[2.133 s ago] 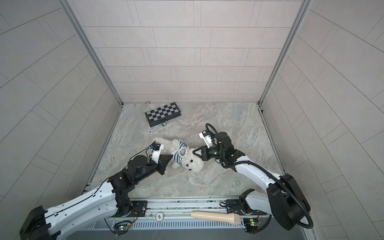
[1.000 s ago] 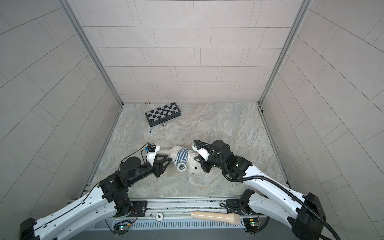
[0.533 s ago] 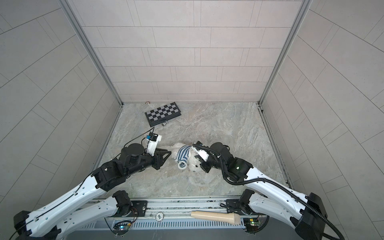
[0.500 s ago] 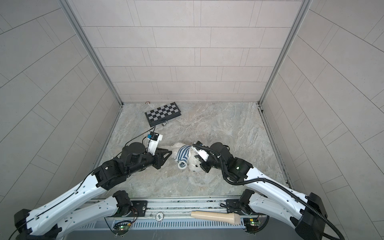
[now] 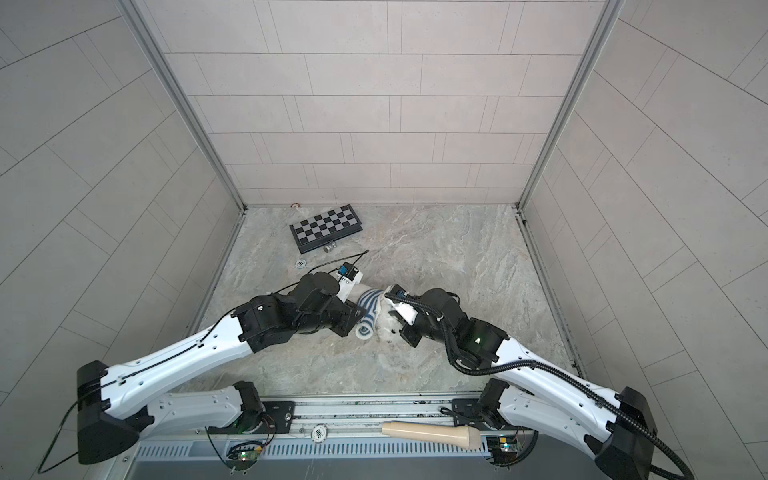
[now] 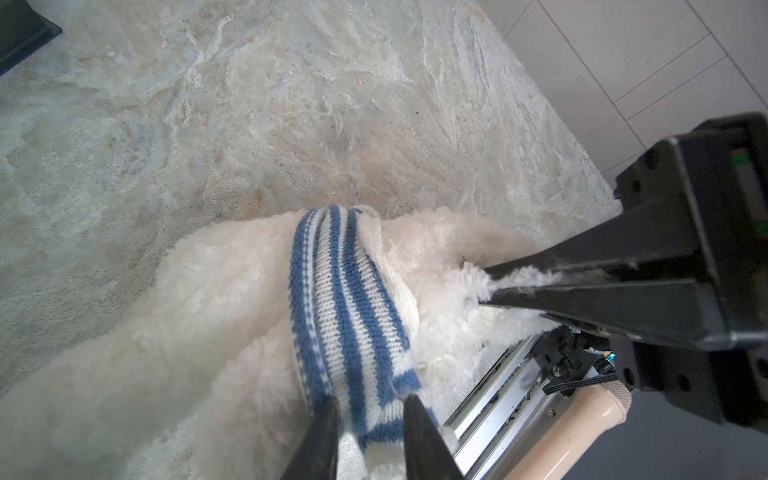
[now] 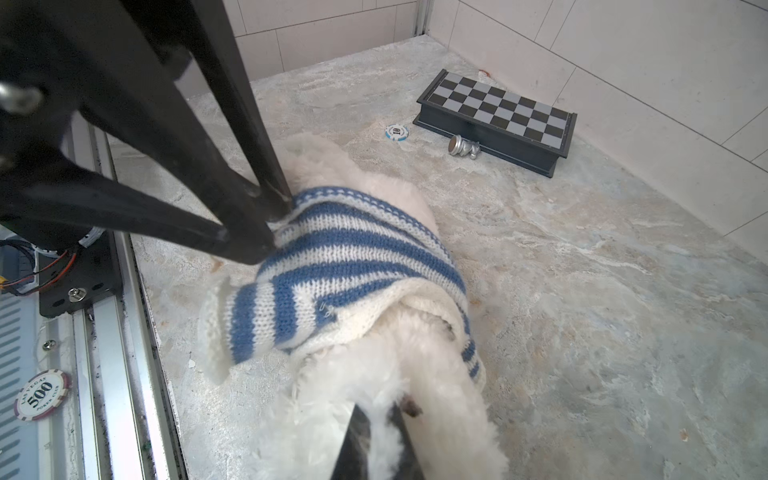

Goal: Dress the teddy bear

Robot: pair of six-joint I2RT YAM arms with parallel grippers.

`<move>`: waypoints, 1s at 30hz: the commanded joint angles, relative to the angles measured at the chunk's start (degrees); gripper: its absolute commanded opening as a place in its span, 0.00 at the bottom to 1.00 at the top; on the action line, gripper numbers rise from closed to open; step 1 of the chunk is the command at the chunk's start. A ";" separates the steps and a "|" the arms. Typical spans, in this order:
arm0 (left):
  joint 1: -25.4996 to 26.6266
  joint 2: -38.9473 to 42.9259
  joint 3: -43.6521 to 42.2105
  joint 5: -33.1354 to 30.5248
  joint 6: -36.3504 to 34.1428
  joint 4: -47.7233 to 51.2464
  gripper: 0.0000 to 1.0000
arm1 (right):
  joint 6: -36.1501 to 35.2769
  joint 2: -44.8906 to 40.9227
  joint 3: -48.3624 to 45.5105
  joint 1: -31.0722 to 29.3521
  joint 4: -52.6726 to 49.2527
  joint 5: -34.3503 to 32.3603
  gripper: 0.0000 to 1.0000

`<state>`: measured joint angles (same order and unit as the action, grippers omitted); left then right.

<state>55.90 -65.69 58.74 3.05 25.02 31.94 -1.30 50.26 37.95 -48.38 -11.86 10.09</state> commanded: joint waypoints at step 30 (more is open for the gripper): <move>0.35 -2.60 3.40 -10.77 -2.21 3.23 0.24 | -2.36 -1.83 -1.20 -2.78 3.24 -1.75 0.00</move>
<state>56.07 -67.85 60.73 -6.07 23.51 34.59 -2.22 49.39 37.04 -50.68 -11.00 8.56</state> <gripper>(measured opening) 0.243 0.067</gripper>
